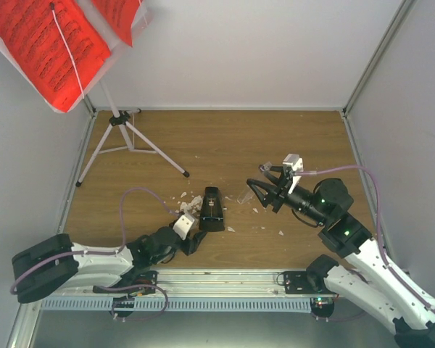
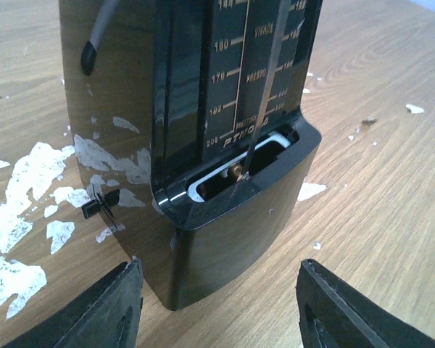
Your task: Pack up the instrument practice props
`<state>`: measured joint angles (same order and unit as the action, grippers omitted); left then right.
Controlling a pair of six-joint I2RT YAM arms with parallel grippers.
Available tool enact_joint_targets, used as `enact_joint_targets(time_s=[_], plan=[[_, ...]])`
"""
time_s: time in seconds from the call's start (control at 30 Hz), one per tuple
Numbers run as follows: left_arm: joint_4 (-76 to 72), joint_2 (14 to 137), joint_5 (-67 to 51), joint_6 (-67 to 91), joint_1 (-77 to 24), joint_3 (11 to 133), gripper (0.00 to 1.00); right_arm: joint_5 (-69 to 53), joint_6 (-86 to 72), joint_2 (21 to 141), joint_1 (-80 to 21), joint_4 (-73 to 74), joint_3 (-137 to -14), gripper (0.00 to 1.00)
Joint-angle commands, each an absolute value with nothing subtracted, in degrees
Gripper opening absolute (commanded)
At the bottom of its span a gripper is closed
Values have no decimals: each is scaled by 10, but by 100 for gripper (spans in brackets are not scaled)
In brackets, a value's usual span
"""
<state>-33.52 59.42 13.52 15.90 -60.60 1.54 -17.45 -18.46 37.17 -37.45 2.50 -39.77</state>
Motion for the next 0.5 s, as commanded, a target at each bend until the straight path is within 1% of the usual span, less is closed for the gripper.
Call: enact_joint_targets(time_s=[0.0, 0.1, 0.23, 0.47], plan=[[-416, 642, 124, 142, -591, 32, 58, -183, -191, 359, -378, 3, -390, 59], [-437, 670, 112, 131, -583, 37, 57, -182, -191, 359, -378, 4, -391, 59], [-439, 714, 112, 124, -579, 59, 53, -182, -190, 359, -378, 5, -389, 59], [-438, 784, 119, 145, -579, 104, 35, -181, -185, 366, -378, 3, -392, 59]])
